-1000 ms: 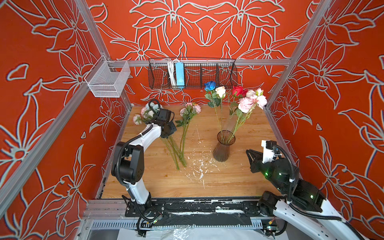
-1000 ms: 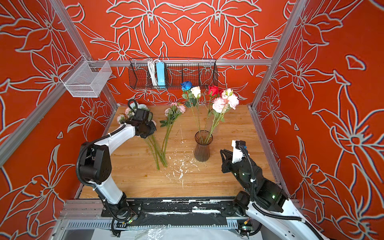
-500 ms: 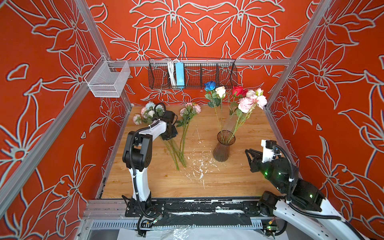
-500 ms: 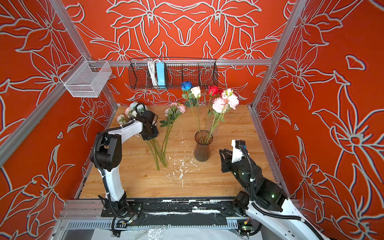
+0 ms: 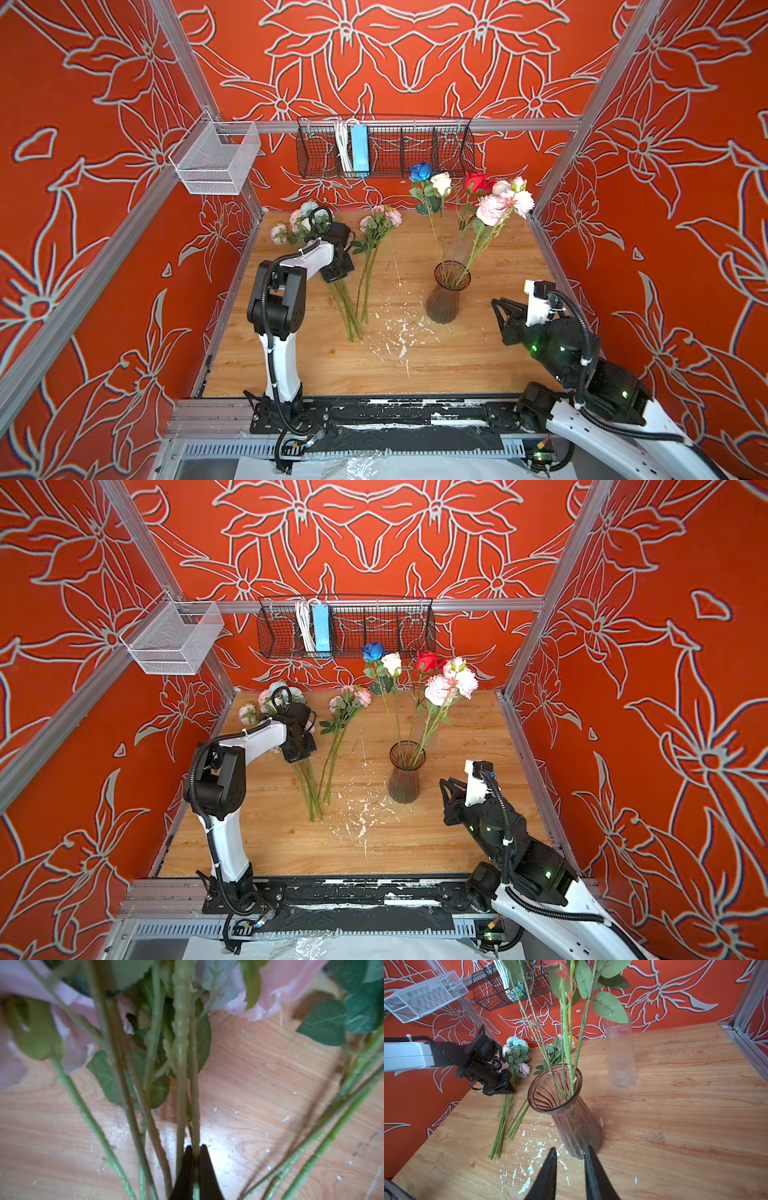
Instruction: Arrange the flowers into the vase
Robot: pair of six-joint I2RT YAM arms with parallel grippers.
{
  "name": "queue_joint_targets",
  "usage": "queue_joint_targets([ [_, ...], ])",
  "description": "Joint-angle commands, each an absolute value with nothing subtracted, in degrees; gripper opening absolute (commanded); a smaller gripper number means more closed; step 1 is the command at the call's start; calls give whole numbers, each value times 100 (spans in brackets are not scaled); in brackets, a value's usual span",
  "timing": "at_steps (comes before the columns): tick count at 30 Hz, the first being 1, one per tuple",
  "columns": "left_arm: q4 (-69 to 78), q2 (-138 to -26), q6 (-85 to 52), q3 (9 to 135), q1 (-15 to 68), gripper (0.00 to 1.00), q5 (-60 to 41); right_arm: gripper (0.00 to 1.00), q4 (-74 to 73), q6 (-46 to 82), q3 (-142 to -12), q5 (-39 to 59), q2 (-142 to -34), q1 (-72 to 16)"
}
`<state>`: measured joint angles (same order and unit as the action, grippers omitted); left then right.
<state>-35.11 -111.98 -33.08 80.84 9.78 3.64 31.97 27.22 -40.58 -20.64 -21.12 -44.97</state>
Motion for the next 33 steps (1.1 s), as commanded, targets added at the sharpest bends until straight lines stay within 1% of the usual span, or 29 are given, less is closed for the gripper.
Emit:
queue_joint_targets([
  [1,-2974,-10269,-3479,7742,1053,0,242,25,3220,2750,-4054,-2201,-2048,-4526],
  [6,-1479,-8960,-3537,6592,1151,0,-208,25,3182,2804,-4098,-2078,-2167,-4525],
  [9,-665,-8468,-3544,6010,1151,0,-601,25,3209,2804,-4190,-2051,-2220,-4520],
  [16,396,-8257,-3534,5557,1140,0,-1600,25,3182,2856,-4269,-1984,-2333,-4524],
  [19,673,-8169,-3622,5374,1142,0,-1621,25,3246,2856,-4341,-1951,-2366,-4516],
  [22,161,-8102,-3462,5533,1126,0,-1232,25,3301,2852,-4385,-1952,-2334,-4519],
  [27,-1365,-8160,-2942,6273,1093,0,-322,25,3353,2839,-4368,-2026,-2176,-4519],
  [33,-1982,-8229,-2687,6569,1081,0,11,25,3469,2779,-4427,-2065,-2079,-4519],
])
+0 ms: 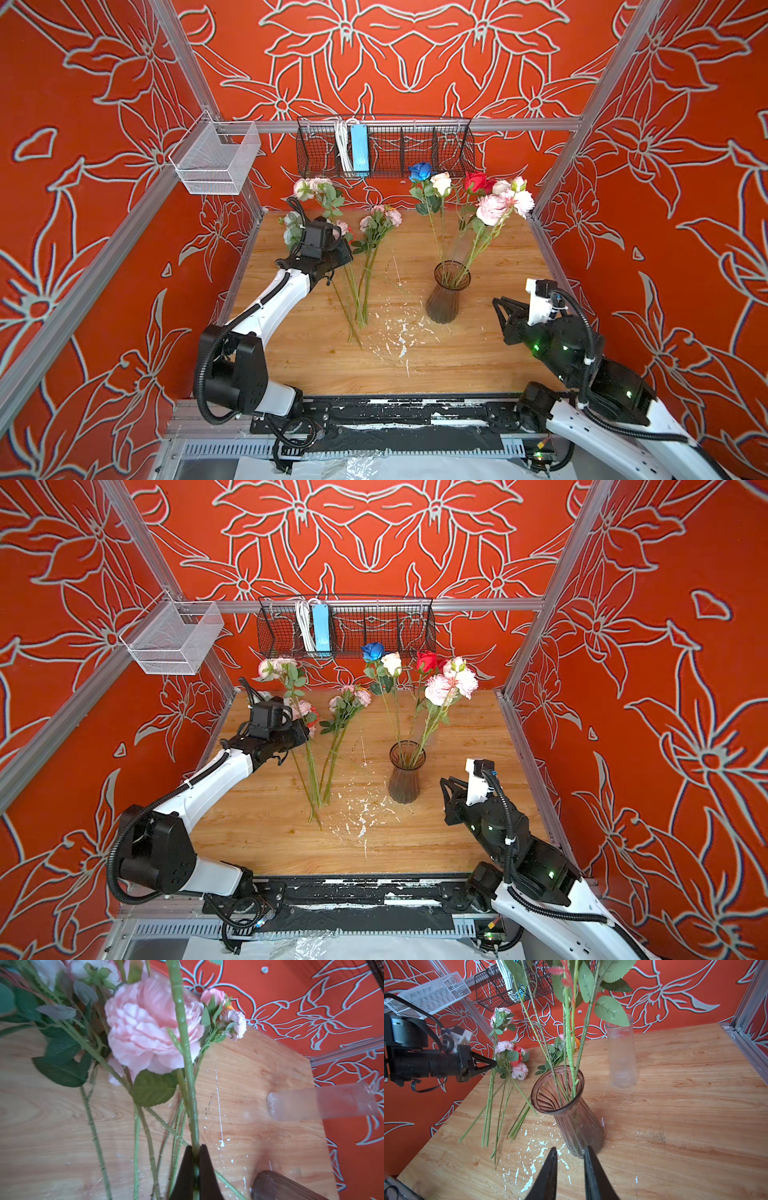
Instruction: Arrange the flowers into the vase
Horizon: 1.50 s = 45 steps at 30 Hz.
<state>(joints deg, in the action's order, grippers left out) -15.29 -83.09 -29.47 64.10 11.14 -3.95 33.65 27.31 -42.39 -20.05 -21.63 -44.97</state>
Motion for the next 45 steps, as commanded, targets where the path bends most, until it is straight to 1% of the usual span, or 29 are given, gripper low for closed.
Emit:
queue_joint_targets([
  [1,-2043,-8245,-2691,6586,1079,0,16,25,3499,2769,-4454,-2073,-2054,-4518],
  [4,-2398,-8280,-2917,6647,1057,0,-53,25,3572,2760,-4499,-2095,-1918,-4524],
  [6,-2303,-8185,-3079,6382,1063,0,-162,25,3611,2771,-4500,-2116,-1802,-4518],
  [8,-2224,-8012,-3272,5981,1056,0,-37,25,3683,2777,-4516,-2110,-1699,-4518],
  [11,-1913,-7551,-3552,5310,1003,4,157,25,3928,2777,-4602,-2135,-1585,-4524],
  [12,-1796,-7388,-3609,5112,965,8,138,25,4002,2777,-4627,-2135,-1539,-4522],
  [13,-1735,-7280,-3637,4992,943,13,123,25,4052,2777,-4645,-2136,-1505,-4522],
  [14,-1744,-7180,-3643,4908,909,21,123,25,4100,2778,-4641,-2152,-1453,-4519],
  [15,-1750,-7102,-3629,4848,889,37,110,25,4137,2777,-4641,-2178,-1394,-4518],
  [17,-1766,-7018,-3560,4813,845,46,-48,25,4175,2787,-4617,-2201,-1283,-4517],
  [18,-1859,-6968,-3592,4854,844,53,-40,26,4183,2786,-4600,-2220,-1243,-4518],
  [21,-1951,-6806,-3719,4886,837,60,16,26,4253,2792,-4596,-2256,-1180,-4518],
  [25,-2164,-6842,-3790,5152,844,62,-212,25,4289,2795,-4570,-2257,-1135,-4516],
  [29,-2356,-7200,-3763,5440,892,61,-490,26,4278,2805,-4545,-2269,-1110,-4513],
  [32,-2465,-7357,-3944,5448,897,61,-286,26,4272,2830,-4520,-2251,-1116,-4518],
  [34,-2346,-7302,-4166,5280,877,59,-124,26,4276,2869,-4500,-2204,-1111,-4520],
  [40,-1542,-6998,-5089,4440,564,59,-514,26,4376,2918,-4491,-2152,-1103,-4517],
  [45,-916,-6806,-5998,3730,533,59,-591,26,4381,2896,-4509,-2212,-1112,-4516],
])
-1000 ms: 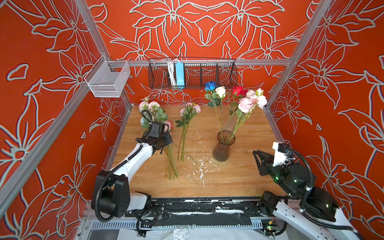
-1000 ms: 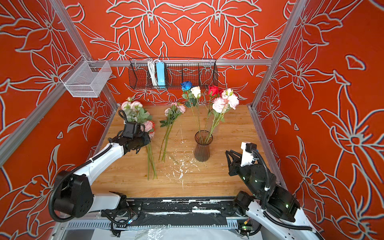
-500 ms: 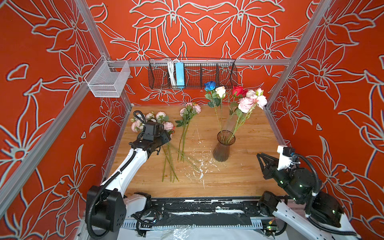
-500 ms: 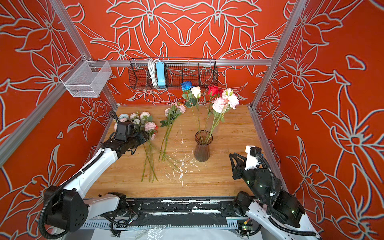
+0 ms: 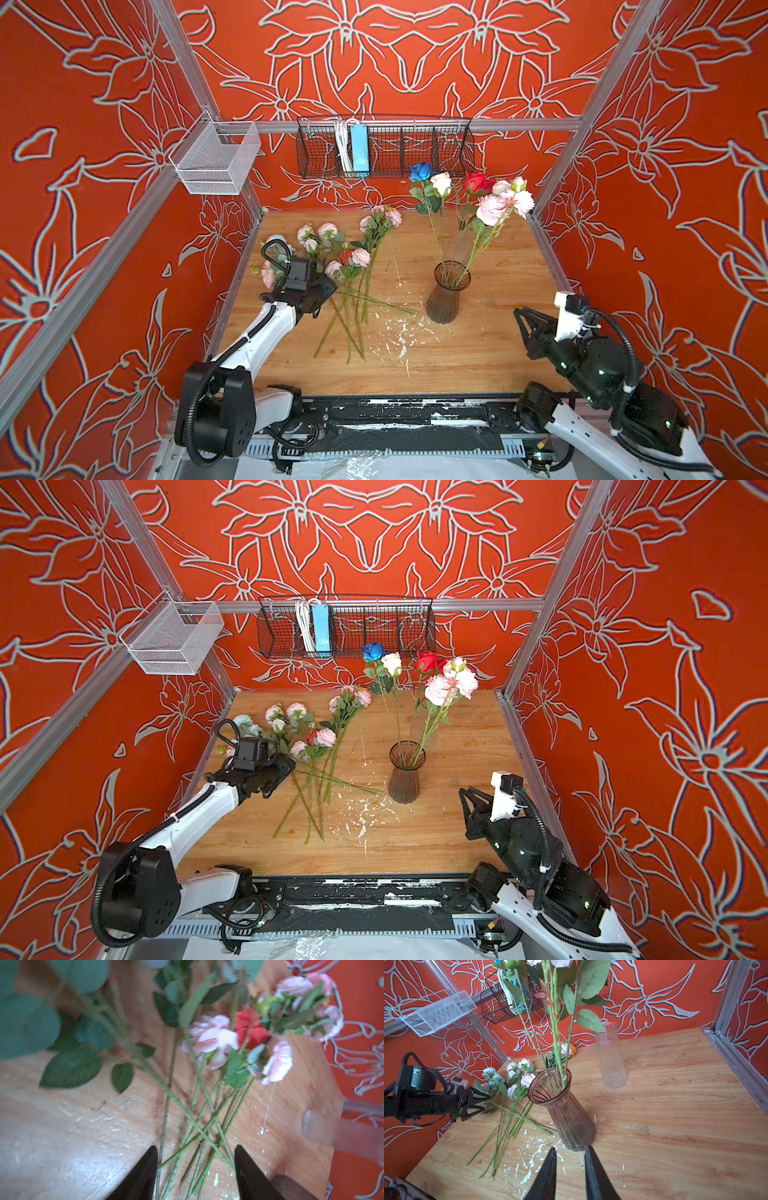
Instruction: Arrange the flowers into the vase
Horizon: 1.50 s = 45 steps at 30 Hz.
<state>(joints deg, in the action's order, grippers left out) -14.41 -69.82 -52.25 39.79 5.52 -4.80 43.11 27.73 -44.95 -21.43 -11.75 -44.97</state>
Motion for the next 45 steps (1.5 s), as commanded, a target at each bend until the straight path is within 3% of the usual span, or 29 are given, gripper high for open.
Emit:
queue_joint_targets([
  [1,-653,-6769,-6126,3566,536,59,-564,27,4373,2898,-4509,-2217,-1111,-4518],
  [9,728,-7421,-6633,3159,169,56,-507,27,4384,2934,-4467,-2171,-1068,-4521],
  [16,1384,-8419,-6656,3324,-255,35,-1054,27,4550,2979,-4482,-2249,-916,-4520],
  [27,1339,-8481,-6392,3619,-457,26,-1055,26,4676,2979,-4531,-2329,-804,-4523],
  [42,1429,-8927,-6218,3597,-517,27,-1261,26,4691,2988,-4581,-2338,-817,-4519],
  [45,1397,-8982,-6181,3661,-524,21,-1230,26,4658,2971,-4597,-2348,-852,-4522],
])
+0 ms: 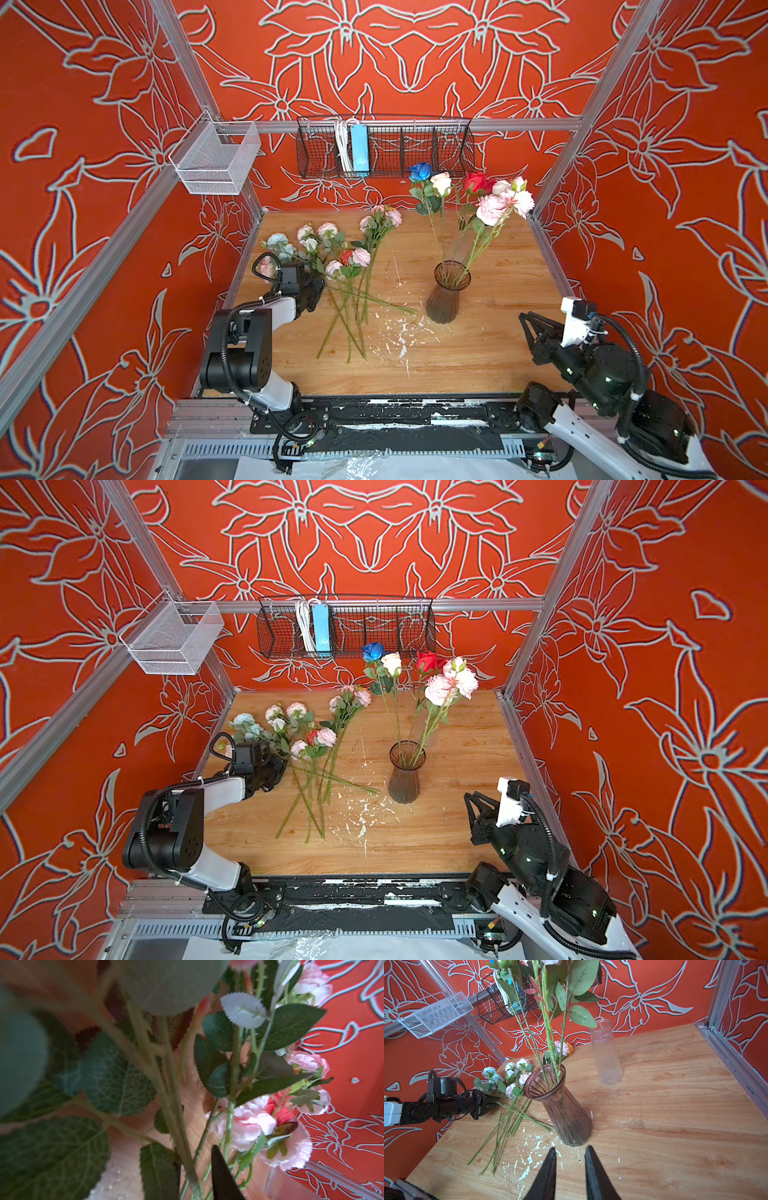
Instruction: Arrange the flowers into the vase
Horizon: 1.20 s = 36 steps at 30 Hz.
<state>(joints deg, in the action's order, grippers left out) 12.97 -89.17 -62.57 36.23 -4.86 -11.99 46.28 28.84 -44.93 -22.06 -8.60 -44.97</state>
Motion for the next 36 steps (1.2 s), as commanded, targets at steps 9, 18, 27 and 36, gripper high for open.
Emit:
queue_joint_targets([
  [9,970,-8229,-6209,3714,-533,6,-1308,26,4553,2928,-4641,-2320,-957,-4519],
  [18,-472,-6929,-5559,4616,-523,3,-1551,26,4495,2857,-4632,-2382,-979,-4524],
  [27,-886,-6645,-5059,5209,-518,0,-2041,26,4494,2865,-4631,-2398,-969,-4522],
  [36,-1383,-6087,-3634,6704,644,0,-2017,26,4381,2999,-4349,-2619,-818,-4521],
])
